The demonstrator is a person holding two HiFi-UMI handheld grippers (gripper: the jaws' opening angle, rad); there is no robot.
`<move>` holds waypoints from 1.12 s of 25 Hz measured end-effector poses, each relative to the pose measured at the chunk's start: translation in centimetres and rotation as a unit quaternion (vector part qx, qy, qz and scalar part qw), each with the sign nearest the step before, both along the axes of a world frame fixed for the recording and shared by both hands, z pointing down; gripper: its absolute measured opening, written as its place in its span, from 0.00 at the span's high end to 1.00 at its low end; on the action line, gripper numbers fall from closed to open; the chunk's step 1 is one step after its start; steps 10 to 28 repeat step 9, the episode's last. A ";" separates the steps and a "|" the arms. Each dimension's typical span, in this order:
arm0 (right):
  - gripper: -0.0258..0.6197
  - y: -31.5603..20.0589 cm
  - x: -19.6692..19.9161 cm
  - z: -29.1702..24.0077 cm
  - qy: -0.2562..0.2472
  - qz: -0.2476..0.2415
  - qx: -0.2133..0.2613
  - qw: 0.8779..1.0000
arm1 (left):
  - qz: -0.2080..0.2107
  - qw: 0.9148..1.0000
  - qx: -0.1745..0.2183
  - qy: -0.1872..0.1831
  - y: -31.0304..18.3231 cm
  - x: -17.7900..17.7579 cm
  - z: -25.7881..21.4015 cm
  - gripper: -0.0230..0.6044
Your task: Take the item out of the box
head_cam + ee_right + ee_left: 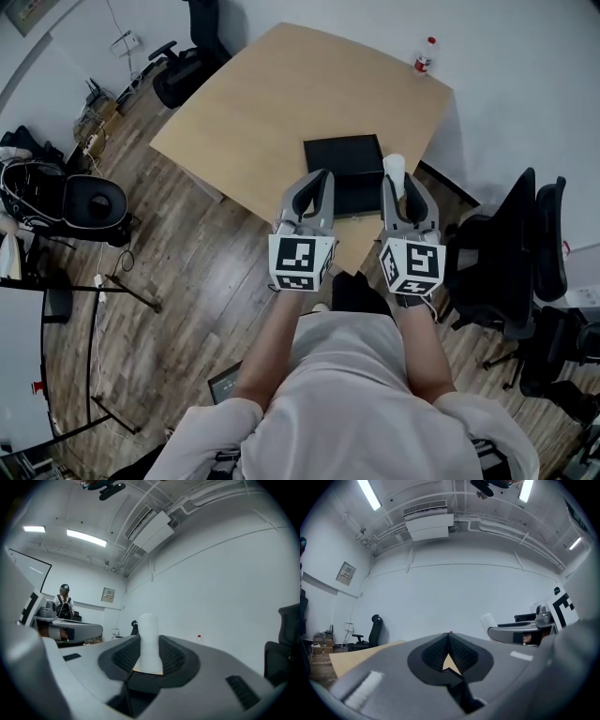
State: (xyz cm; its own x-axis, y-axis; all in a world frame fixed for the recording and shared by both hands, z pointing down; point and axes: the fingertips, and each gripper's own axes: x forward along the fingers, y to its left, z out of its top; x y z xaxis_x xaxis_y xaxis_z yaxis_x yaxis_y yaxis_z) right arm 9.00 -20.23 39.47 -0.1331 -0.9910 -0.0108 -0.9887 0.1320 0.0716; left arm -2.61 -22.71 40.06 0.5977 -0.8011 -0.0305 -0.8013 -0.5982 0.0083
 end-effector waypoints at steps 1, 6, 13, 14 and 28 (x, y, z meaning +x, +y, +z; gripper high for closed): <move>0.76 0.0 0.1 0.1 0.000 0.000 -0.001 1.000 | 0.000 1.000 -0.002 -0.001 -0.1 0.1 0.2 0.95; 0.76 -0.4 0.1 0.1 0.001 -0.001 -0.003 1.000 | -0.001 1.000 -0.008 0.001 -0.5 0.1 0.4 0.95; 0.76 -0.8 0.0 0.0 0.001 -0.005 -0.001 1.000 | -0.002 1.000 -0.008 0.001 -0.9 0.1 0.4 0.95; 0.76 -0.8 0.0 0.0 0.001 -0.005 -0.001 1.000 | -0.002 1.000 -0.008 0.001 -0.9 0.1 0.4 0.95; 0.76 -0.8 0.0 0.0 0.001 -0.005 -0.001 1.000 | -0.002 1.000 -0.008 0.001 -0.9 0.1 0.4 0.95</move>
